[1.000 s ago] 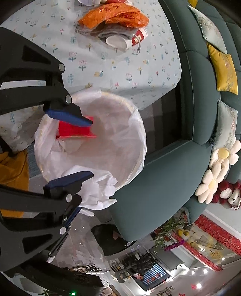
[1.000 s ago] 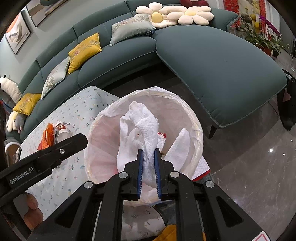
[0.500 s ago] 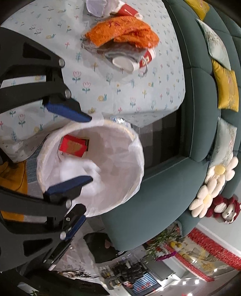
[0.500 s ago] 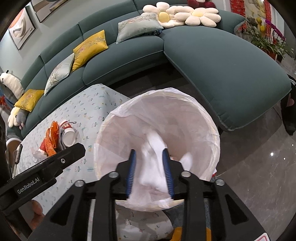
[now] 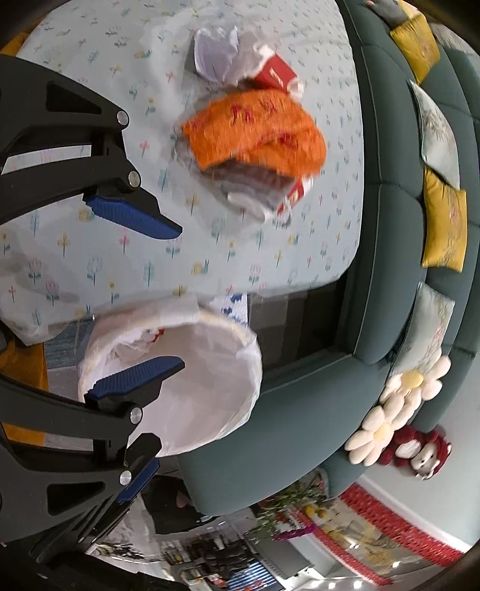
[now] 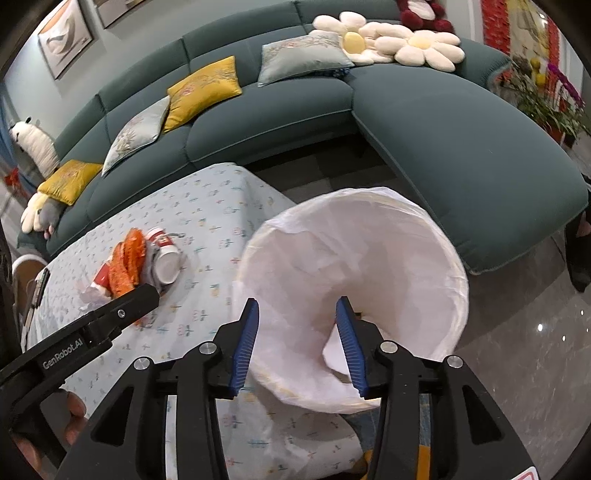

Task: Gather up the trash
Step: 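Open both tools to drop the red box and glove into the wastebasket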

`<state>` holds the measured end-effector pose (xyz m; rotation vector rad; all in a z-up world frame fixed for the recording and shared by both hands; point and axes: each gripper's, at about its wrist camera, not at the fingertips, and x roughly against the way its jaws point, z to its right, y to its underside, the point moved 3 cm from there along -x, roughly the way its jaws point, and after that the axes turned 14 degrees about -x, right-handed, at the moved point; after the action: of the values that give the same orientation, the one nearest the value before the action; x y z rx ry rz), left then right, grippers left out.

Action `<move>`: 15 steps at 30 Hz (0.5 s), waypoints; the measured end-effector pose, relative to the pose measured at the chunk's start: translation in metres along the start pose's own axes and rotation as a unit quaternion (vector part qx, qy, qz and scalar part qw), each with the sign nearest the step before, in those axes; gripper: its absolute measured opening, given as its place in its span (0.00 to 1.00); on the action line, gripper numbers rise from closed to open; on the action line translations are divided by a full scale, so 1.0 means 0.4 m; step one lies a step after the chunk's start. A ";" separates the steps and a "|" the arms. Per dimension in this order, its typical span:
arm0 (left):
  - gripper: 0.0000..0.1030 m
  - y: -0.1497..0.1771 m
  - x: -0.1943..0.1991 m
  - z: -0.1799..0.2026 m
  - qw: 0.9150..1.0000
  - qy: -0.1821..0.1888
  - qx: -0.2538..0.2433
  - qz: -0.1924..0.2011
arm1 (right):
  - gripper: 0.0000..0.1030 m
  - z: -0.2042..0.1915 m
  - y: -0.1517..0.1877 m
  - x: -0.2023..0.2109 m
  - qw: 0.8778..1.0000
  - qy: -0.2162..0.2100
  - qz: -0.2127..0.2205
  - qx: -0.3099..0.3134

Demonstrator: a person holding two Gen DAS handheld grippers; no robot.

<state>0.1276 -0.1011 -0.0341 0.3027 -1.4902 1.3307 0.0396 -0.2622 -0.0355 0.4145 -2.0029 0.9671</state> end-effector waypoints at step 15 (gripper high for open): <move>0.75 0.061 0.143 -0.242 0.993 -0.064 0.090 0.041 | 0.48 -0.220 0.080 0.007 0.997 -0.027 -0.017 0.070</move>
<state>0.1368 0.0128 -0.0201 0.4546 -1.5045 1.5397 0.0679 -0.1744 -0.0187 0.5549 -1.9760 1.0895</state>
